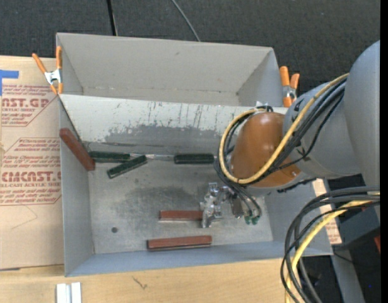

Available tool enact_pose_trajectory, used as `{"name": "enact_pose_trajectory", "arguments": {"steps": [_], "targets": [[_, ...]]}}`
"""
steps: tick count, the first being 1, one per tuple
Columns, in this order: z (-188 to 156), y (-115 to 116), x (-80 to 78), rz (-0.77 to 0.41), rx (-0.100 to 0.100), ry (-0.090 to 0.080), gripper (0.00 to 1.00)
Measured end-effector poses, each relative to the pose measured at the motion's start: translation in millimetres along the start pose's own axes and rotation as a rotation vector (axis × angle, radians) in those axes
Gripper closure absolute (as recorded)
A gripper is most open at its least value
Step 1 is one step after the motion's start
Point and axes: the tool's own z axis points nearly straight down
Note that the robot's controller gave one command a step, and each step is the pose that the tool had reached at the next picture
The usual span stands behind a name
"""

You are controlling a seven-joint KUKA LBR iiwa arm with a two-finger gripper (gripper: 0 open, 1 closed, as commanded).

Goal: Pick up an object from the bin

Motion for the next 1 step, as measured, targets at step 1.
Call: {"name": "enact_pose_trajectory", "arguments": {"steps": [1], "targets": [[-192.3, 12.6, -30.7, -0.133, 0.000, 0.010, 1.00]]}}
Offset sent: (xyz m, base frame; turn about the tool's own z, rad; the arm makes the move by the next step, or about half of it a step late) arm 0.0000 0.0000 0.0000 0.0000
